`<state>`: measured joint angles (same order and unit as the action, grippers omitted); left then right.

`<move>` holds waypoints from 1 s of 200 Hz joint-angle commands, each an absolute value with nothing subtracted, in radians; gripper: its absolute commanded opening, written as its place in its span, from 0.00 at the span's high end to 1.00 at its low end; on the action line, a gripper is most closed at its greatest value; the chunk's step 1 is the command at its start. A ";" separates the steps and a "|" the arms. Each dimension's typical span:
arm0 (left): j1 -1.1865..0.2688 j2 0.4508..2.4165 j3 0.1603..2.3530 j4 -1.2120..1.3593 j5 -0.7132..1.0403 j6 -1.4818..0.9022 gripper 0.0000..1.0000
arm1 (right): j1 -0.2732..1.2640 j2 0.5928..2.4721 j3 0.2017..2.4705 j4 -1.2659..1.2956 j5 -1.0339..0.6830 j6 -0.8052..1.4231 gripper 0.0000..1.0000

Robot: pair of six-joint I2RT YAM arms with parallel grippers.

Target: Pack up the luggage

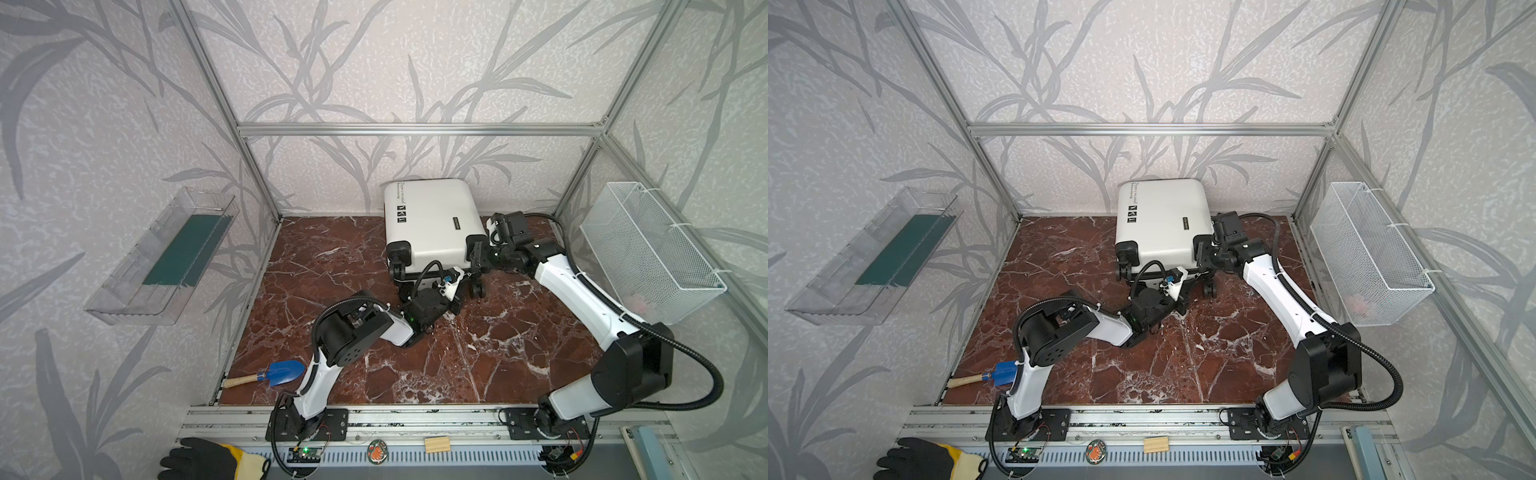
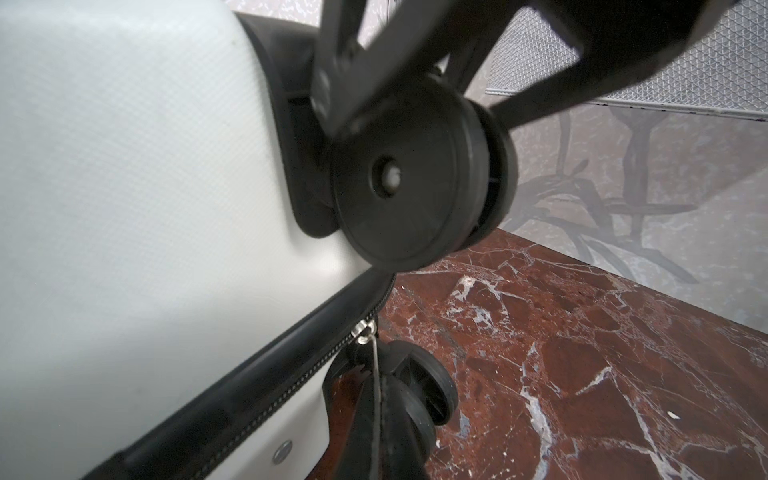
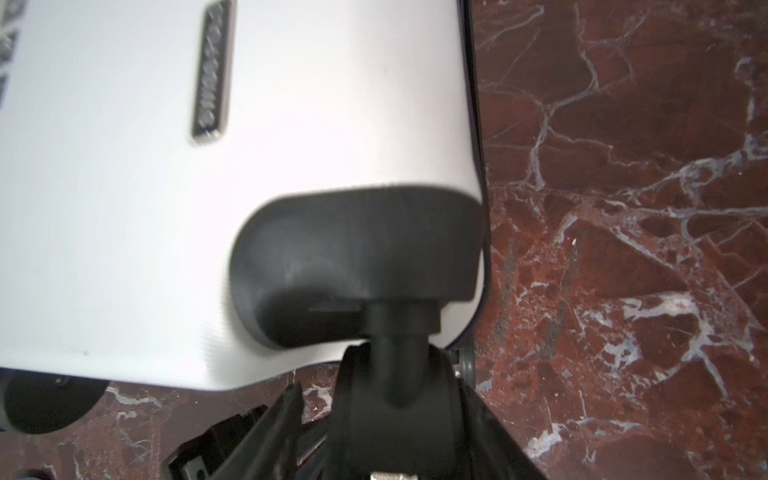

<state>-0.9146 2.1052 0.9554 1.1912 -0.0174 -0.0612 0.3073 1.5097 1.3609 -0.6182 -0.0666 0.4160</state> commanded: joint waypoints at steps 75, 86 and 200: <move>-0.947 2.030 0.897 1.221 0.038 -0.048 1.00 | 0.020 1.387 1.157 -0.496 -0.140 0.543 0.46; -0.946 2.020 0.888 1.221 0.035 -0.044 1.00 | 0.011 1.410 1.124 -0.468 -0.163 0.556 0.51; -0.942 1.974 0.825 1.229 0.028 -0.035 1.00 | 0.090 1.700 0.971 -0.239 -0.384 0.628 0.80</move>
